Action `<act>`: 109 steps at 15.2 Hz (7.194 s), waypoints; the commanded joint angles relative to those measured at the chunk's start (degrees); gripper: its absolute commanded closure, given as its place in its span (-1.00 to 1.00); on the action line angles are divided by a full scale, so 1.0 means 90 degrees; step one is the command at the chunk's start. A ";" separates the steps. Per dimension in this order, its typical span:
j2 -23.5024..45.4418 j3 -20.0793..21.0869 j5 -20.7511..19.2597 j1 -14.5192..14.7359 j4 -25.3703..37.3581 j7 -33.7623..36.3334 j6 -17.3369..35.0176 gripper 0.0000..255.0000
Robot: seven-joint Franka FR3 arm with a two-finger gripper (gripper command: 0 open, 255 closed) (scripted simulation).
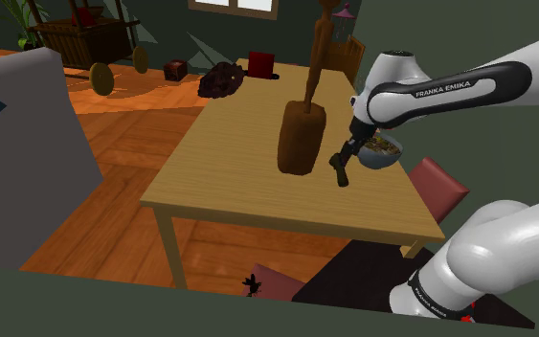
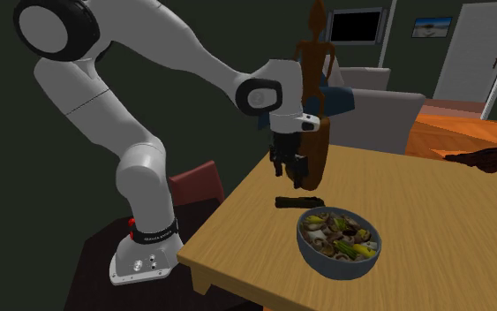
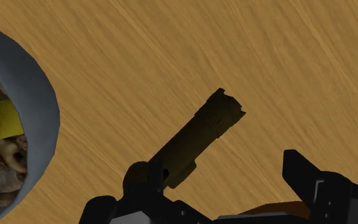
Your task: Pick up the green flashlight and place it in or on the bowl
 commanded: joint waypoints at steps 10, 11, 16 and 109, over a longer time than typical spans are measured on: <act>0.1009 -0.0186 -0.0596 -0.0355 -0.0971 0.0079 0.3234 -1.00; 0.1008 -0.0186 -0.0596 -0.0355 -0.0973 0.0079 0.3235 -1.00; 0.1009 -0.0186 -0.0596 -0.0355 -0.0971 0.0079 0.3234 -1.00; 0.0175 -0.2233 -0.0362 -0.0712 0.1283 -0.2797 0.0394 -1.00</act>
